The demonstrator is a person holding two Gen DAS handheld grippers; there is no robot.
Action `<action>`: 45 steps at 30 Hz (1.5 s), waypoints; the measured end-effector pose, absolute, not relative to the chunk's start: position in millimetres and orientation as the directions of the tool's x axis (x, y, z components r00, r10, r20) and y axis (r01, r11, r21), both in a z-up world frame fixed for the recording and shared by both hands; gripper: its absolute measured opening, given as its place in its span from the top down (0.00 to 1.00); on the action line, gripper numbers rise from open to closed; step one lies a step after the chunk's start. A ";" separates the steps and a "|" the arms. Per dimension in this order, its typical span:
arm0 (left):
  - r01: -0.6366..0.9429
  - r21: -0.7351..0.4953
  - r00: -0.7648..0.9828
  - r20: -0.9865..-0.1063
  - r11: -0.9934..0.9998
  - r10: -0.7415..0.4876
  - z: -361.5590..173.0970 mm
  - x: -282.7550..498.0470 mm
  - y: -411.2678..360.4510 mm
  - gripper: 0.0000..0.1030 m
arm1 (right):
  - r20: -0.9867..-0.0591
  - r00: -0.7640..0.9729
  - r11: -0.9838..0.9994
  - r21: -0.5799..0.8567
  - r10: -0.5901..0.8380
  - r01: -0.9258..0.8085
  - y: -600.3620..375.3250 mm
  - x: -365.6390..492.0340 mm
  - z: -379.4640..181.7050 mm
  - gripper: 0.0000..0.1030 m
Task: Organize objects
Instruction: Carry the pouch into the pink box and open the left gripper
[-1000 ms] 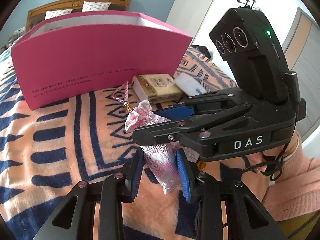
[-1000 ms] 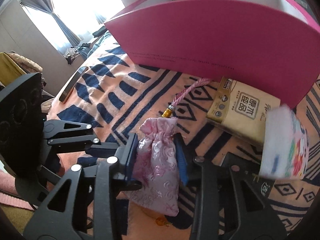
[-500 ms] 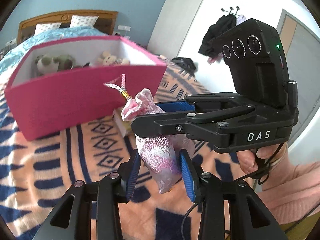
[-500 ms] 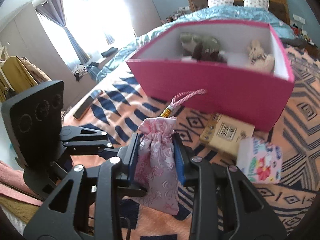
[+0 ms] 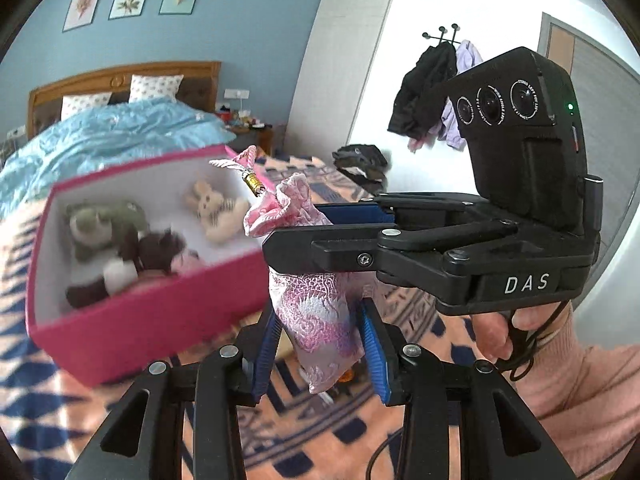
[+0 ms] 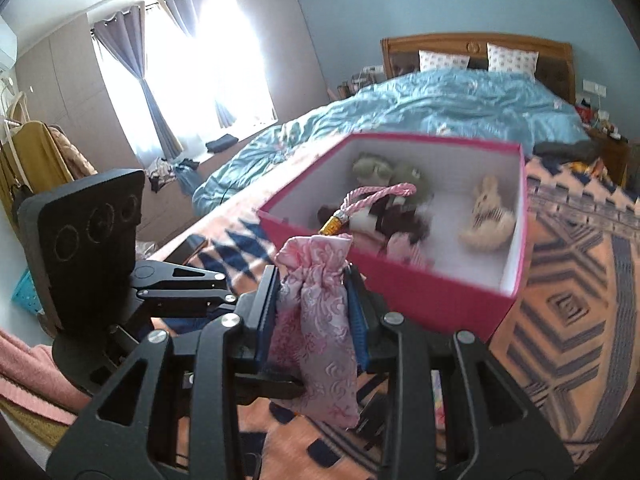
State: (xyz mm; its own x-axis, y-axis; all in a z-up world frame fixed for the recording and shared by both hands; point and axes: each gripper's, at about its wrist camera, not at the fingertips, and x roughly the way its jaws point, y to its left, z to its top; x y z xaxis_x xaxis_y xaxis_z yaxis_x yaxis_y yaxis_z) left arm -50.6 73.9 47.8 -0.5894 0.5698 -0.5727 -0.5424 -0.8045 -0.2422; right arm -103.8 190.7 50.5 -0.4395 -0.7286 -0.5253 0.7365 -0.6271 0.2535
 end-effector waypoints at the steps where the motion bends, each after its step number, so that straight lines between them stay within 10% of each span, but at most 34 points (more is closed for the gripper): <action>1: -0.542 -0.236 -0.595 -0.570 -0.806 0.567 50.8 -57.3 74.1 0.62 | -0.519 -0.449 -0.630 0.245 -0.728 0.737 191.1 -107.6 56.0 0.66; 21: -0.472 -0.167 -0.638 -0.614 -0.866 0.466 80.5 -152.5 65.9 0.62 | -0.496 -0.542 -0.690 0.177 -0.678 0.701 177.6 -194.9 92.2 0.66; 45: -0.281 -0.125 -0.568 -0.777 -0.951 0.270 30.0 -270.5 62.6 0.63 | -0.696 -0.544 -0.762 0.008 -0.469 0.648 134.1 -297.7 41.3 0.66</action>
State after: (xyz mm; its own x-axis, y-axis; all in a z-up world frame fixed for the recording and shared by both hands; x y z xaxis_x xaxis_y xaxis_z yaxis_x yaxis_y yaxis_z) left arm -270.5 62.6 30.0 -0.5680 0.2699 -0.7775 -0.2813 -0.9515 -0.1248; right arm -297.7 134.1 41.3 -0.5435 -0.4692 -0.6960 0.6475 -0.7620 0.0080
